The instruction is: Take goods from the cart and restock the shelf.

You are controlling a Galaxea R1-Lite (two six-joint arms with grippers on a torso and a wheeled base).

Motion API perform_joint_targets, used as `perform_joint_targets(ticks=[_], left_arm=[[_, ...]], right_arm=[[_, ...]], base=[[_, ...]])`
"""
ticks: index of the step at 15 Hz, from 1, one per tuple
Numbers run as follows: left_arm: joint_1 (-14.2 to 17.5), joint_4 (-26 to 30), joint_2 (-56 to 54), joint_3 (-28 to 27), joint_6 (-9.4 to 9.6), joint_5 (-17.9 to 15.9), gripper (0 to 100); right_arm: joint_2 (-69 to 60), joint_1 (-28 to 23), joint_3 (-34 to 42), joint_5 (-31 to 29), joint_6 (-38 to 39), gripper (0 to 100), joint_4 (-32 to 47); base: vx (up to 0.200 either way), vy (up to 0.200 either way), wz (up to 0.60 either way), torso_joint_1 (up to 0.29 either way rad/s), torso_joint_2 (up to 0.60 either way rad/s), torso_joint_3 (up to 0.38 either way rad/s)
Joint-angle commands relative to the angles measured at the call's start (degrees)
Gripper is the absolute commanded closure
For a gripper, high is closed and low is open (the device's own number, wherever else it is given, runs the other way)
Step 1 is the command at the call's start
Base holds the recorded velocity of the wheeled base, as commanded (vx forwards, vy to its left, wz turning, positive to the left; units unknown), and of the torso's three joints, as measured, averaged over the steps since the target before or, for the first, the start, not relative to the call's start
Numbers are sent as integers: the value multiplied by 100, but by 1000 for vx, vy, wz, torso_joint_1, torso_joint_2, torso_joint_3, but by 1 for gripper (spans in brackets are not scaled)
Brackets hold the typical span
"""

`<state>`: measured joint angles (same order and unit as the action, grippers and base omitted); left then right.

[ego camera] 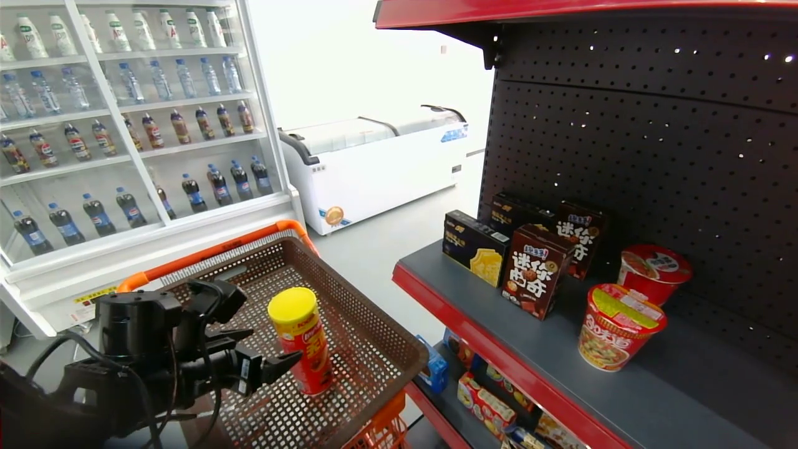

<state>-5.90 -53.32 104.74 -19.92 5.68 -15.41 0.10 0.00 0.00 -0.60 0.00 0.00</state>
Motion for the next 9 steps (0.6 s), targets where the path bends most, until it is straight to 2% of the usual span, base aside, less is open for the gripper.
perform_joint_targets(ticks=[1,3,6,9], left_arm=[[-148,-310,697,-240,3,38,0],[-315,-627,1040,-276,21,126,0],[-570,-644,1444,-425,3,873,0],[-640,-750,1646,-662,38,917,0]], right_arm=[[-1,0,0,-2,0,0,0],[-1,0,0,-2,0,0,0],[-1,0,0,-2,0,0,0],[-1,0,0,7,0,0,0]], base=[[0,0,0,0,0,0],[0,0,0,0,0,0],[0,0,0,0,0,0],[0,0,0,0,0,0]])
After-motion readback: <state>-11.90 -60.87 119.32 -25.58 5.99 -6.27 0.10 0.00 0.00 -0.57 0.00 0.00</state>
